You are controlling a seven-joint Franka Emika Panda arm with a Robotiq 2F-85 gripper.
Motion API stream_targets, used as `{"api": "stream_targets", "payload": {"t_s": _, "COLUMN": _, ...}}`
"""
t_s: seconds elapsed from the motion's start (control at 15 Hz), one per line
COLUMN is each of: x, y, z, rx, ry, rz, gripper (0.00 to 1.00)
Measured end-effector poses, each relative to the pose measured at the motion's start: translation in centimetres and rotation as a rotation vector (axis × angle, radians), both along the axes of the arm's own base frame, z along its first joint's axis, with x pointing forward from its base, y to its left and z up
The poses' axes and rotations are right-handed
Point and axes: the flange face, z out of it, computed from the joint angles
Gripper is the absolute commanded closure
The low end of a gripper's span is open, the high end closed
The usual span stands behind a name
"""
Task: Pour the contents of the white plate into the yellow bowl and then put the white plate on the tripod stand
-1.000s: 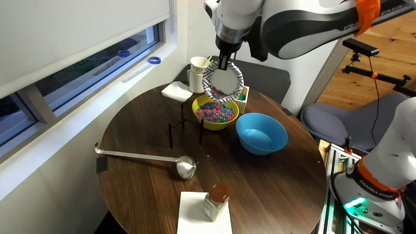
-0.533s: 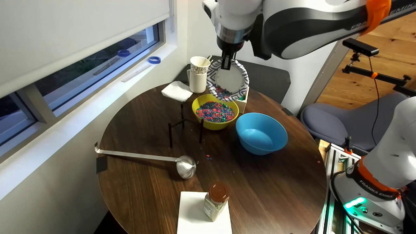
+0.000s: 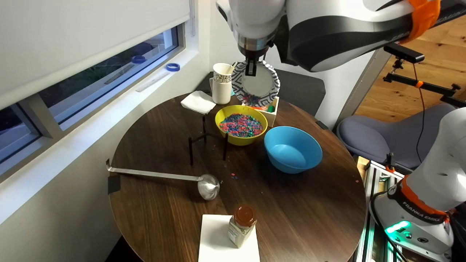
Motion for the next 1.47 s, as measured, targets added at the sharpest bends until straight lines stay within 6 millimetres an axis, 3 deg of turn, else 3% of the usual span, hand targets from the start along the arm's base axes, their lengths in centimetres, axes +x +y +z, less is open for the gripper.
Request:
{"api": "stream_targets", "payload": {"t_s": 0.47, "x": 1.0, "y": 3.0, "z": -2.0, "rx": -0.121, "ry": -0.017, "rz": 0.033, "gripper": 0.99}}
{"api": "stream_targets", "payload": {"t_s": 1.0, "x": -0.6, "y": 6.7, "z": -3.5, "rx": -0.281, "ry": -0.081, "rz": -0.011, "gripper": 0.99}}
{"api": "stream_targets", "payload": {"t_s": 1.27, "x": -0.6, "y": 7.4, "z": -4.3, "rx": -0.307, "ry": -0.106, "rz": -0.004, "gripper": 0.99}}
{"api": "stream_targets", "payload": {"t_s": 1.47, "x": -0.7, "y": 7.3, "z": -3.4, "rx": -0.282, "ry": -0.113, "rz": -0.015, "gripper": 0.99}}
